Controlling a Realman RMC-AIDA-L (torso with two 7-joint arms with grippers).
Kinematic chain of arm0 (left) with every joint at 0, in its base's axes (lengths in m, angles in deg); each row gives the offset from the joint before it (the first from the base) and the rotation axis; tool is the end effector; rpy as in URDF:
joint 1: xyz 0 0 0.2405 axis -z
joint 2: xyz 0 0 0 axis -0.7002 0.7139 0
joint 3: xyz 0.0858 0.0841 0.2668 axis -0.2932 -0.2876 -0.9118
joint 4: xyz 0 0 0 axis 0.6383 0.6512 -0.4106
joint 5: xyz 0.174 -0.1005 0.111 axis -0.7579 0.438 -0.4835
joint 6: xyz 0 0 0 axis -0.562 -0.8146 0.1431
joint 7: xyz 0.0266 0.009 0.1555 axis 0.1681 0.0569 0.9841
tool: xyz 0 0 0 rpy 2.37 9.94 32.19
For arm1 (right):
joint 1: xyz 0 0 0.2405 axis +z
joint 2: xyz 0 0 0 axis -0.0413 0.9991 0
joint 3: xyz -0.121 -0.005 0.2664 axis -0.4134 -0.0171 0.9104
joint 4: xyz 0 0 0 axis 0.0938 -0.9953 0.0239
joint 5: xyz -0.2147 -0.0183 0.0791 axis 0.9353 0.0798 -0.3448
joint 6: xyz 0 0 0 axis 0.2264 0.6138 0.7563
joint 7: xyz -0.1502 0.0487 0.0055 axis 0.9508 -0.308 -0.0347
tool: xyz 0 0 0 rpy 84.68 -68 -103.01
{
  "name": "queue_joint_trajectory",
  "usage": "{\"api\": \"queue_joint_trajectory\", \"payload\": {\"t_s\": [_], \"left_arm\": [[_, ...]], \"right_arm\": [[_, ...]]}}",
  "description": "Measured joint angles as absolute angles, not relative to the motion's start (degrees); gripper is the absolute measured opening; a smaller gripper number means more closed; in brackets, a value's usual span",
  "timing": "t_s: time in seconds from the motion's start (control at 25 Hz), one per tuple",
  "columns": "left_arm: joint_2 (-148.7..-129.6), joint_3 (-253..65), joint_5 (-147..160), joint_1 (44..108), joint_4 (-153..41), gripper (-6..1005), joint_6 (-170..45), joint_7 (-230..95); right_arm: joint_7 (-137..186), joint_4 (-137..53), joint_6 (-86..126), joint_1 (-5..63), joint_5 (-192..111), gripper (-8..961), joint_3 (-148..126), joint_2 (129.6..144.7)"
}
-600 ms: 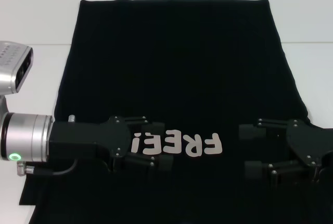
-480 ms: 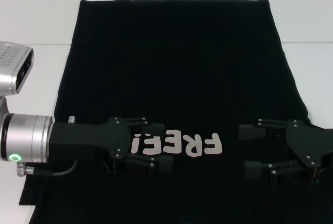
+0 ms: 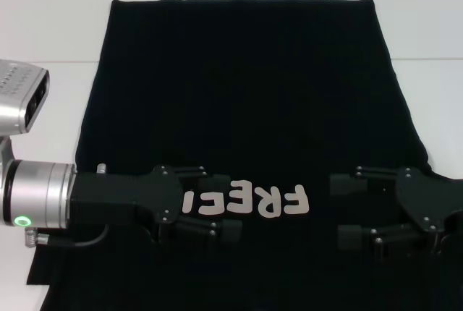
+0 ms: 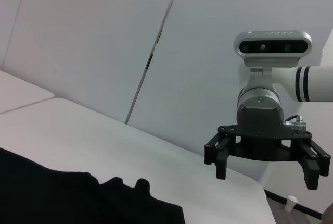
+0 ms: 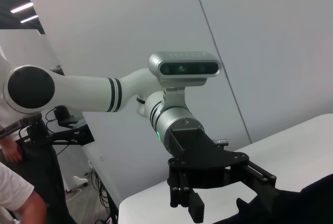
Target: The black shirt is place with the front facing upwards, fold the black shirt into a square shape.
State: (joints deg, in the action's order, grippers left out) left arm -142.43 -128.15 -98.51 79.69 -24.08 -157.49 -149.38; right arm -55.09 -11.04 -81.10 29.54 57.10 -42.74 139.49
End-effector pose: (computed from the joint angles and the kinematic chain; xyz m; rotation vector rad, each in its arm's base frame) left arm -0.2573 0.3496 -0.0358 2.9201 0.6116 0.8530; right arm 0.2705 0.3331 -0.0004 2.8755 -0.5800 -0.9543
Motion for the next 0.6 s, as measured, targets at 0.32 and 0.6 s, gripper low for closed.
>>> {"api": "queue_joint_trajectory", "payload": {"t_s": [0.32,0.6], "left_arm": [[-140.51,-125.1,-98.5,77.0,-17.9,919,-157.4,-158.1],[-134.34,-120.7,-101.9,72.3,-13.5,918,-159.4,-175.2]], "right_arm": [[-55.1,-11.2,-80.5,29.1,57.1,945,-42.8,139.58],[-56.8,-12.6,-75.4,28.9,56.7,945,-41.9,140.13]]}}
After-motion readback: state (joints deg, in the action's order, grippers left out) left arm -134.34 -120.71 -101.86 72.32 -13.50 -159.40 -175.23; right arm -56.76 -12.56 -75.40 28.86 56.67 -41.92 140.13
